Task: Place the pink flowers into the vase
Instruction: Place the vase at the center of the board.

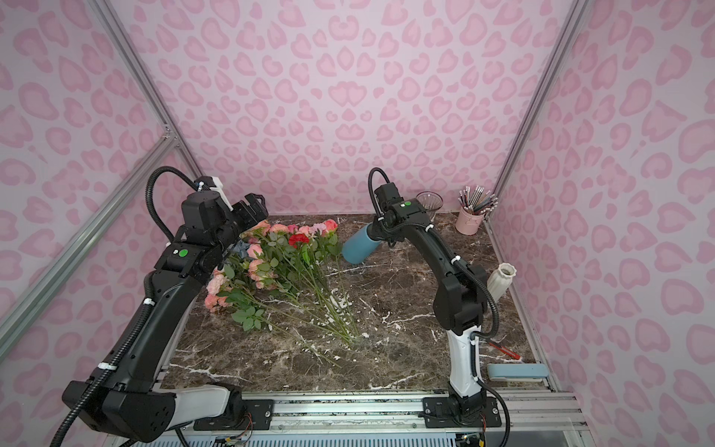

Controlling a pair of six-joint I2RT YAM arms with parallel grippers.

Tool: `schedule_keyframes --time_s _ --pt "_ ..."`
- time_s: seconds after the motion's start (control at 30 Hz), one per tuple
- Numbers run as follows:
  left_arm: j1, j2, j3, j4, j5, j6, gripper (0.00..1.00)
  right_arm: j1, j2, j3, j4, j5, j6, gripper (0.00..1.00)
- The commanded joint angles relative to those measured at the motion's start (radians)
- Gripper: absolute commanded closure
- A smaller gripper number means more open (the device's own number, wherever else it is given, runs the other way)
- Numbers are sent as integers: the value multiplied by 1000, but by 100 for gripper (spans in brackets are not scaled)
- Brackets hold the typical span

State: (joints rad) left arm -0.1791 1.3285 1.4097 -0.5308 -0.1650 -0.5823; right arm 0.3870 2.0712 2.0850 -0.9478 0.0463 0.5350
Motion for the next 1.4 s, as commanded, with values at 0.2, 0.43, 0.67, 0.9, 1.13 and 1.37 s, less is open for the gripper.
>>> schedule_keyframes --time_s 0.2,0.43,0.67,0.9,1.13,1.37 --pt "9 -6 -9 43 4 -8 3 -2 159 327 23 153 30 100" --pt "11 -2 -10 40 -4 -9 3 -32 273 529 -40 149 -19 100" --pt "14 25 -5 28 2 -13 3 -34 186 495 -115 148 -124 100" --pt "14 67 14 5 28 -14 3 -23 115 449 -207 191 -224 100" --pt "14 87 17 -2 31 -14 3 -19 65 385 -220 198 -227 100" --pt "14 112 34 -26 40 -11 3 4 27 304 -226 200 -229 100"
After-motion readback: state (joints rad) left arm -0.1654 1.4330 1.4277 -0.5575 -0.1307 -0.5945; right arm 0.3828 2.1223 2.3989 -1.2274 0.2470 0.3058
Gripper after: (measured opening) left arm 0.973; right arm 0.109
